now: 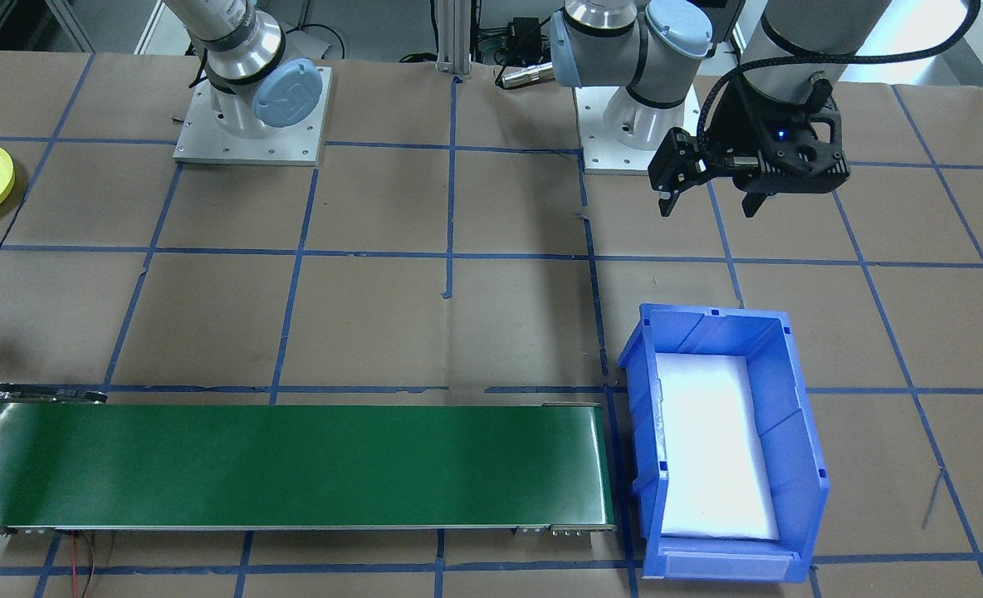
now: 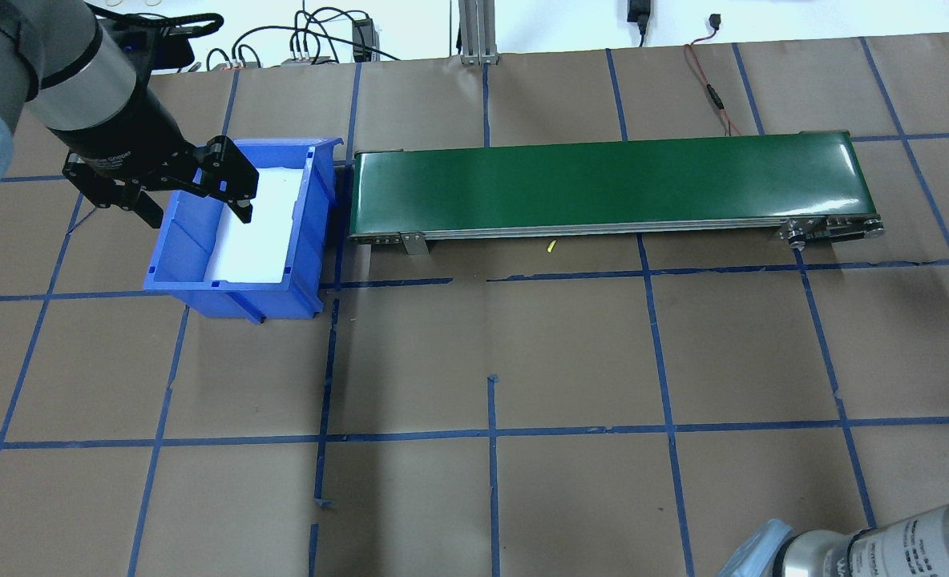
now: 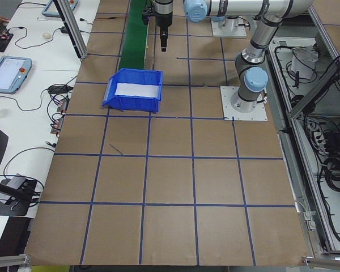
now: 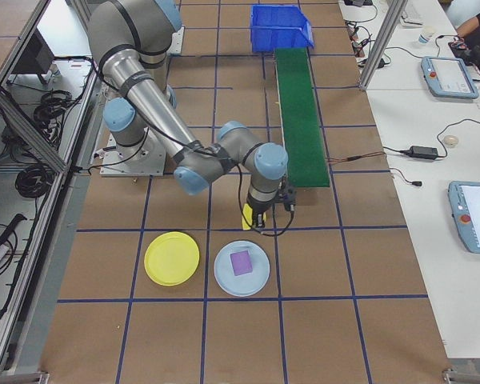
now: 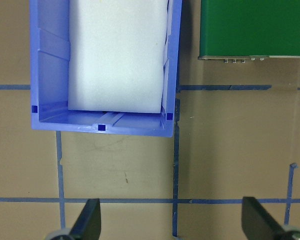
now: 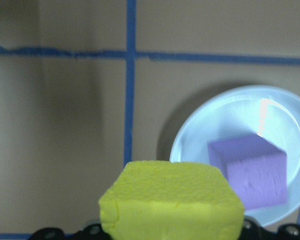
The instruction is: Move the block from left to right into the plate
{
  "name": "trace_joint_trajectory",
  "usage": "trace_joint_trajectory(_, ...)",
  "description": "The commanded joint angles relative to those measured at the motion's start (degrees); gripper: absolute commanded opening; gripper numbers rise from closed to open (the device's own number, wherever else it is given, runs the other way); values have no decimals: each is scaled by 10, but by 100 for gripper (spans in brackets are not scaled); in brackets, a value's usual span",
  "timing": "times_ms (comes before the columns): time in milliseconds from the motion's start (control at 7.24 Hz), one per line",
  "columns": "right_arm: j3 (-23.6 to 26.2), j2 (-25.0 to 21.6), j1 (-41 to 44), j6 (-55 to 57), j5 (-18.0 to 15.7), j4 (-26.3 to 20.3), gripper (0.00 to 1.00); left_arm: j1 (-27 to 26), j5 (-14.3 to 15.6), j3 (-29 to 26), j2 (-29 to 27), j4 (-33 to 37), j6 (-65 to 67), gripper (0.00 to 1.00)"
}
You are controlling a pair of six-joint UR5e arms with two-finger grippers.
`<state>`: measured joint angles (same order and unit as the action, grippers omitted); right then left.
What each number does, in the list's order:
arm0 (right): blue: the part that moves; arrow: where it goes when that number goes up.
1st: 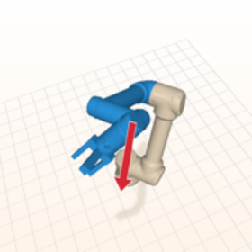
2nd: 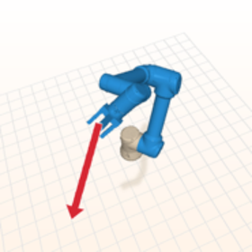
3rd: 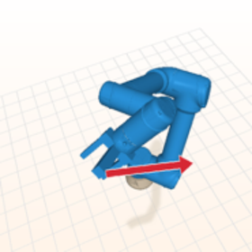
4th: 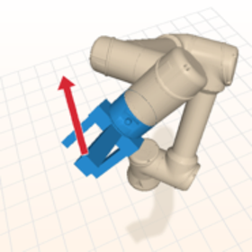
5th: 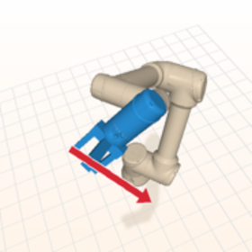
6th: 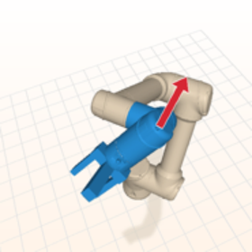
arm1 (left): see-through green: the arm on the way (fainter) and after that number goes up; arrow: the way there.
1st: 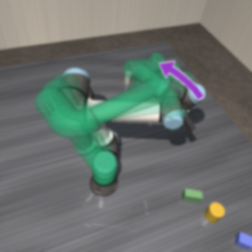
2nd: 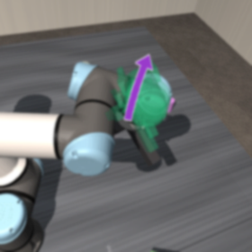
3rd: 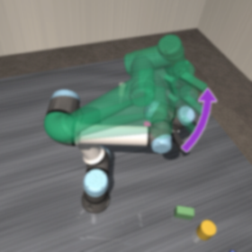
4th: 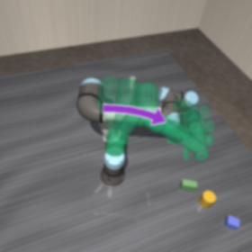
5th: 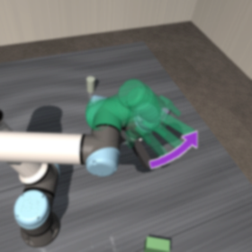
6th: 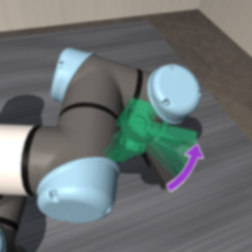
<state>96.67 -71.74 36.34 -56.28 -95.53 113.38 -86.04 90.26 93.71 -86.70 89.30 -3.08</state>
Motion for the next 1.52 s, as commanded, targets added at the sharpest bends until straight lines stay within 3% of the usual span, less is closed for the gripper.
trace_joint_trajectory(0,72,-14,-145,-159,6,27,47,0,0,1,0,0,0,100)
trace_joint_trajectory(414,130,14,-223,-219,10,90,62,0,0,0,0,0,0,100)
trace_joint_trajectory(691,130,18,-228,-216,10,90,77,0,0,0,0,0,0,100)
trace_joint_trajectory(829,128,27,-228,-215,11,90,90,0,0,0,0,0,0,100)
trace_joint_trajectory(1105,125,27,-228,-221,16,89,97,0,0,1,0,0,0,100)
trace_joint_trajectory(1243,112,16,-228,-220,55,87,100,0,0,0,0,0,0,100)
trace_joint_trajectory(1381,91,11,-226,-220,67,80,100,0,0,0,0,0,0,100)
